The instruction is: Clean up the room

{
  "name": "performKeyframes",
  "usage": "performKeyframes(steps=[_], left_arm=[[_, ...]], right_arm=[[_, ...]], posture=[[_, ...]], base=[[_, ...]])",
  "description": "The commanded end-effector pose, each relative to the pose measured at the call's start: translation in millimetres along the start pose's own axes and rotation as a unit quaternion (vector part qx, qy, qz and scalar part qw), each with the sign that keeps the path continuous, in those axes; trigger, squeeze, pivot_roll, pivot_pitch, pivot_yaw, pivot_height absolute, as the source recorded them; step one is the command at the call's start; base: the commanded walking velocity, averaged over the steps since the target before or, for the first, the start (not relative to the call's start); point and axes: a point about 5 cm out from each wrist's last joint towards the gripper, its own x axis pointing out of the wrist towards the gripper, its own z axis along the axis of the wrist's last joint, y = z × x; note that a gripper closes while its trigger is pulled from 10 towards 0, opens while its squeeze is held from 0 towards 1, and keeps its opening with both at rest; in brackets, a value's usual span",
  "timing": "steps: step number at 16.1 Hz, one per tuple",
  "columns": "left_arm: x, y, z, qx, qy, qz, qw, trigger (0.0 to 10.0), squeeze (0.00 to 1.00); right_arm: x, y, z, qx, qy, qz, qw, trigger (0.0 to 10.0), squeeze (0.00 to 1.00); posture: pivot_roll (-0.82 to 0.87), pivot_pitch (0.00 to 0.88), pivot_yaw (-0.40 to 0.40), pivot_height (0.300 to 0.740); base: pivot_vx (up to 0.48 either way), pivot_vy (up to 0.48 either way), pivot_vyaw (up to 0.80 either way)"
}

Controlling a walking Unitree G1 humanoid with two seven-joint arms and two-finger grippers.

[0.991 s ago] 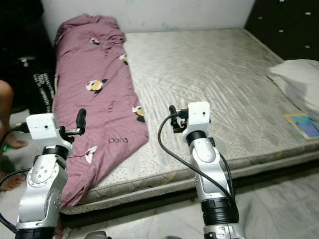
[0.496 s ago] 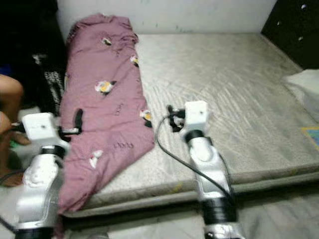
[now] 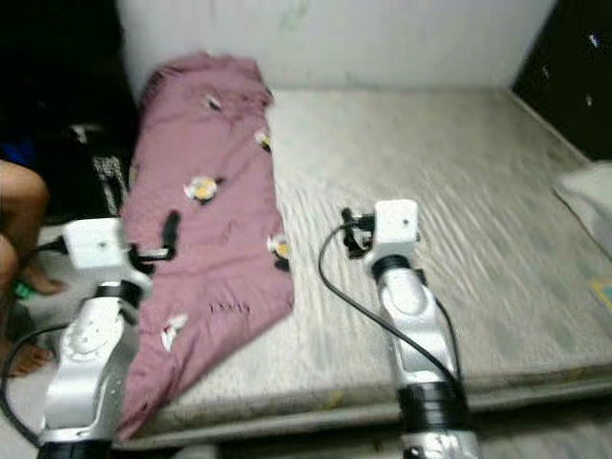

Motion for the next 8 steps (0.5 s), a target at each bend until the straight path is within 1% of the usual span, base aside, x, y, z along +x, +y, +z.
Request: performKeyframes(steps=[1, 8], left_arm=[[-0.5, 4.9, -0.7, 0.006, 0.006, 0.017, 1.0, 10.0, 0.0], [-1.5, 7.0, -2.8, 0.004, 0.014, 0.021, 1.0, 10.0, 0.0]], right_arm=[[0.6, 5.6, 1.0, -0.003, -0.001, 0.011, 1.0, 10.0, 0.0], [0.2, 6.5, -0.4, 0.0, 0.002, 0.013, 1.0, 10.0, 0.0]], posture=[[0.05, 0.033, -0.037, 0.74], [0.05, 0.031, -0.035, 0.736]], base=[[0.0, 0.0, 0.0], [0.0, 0.0, 0.0]])
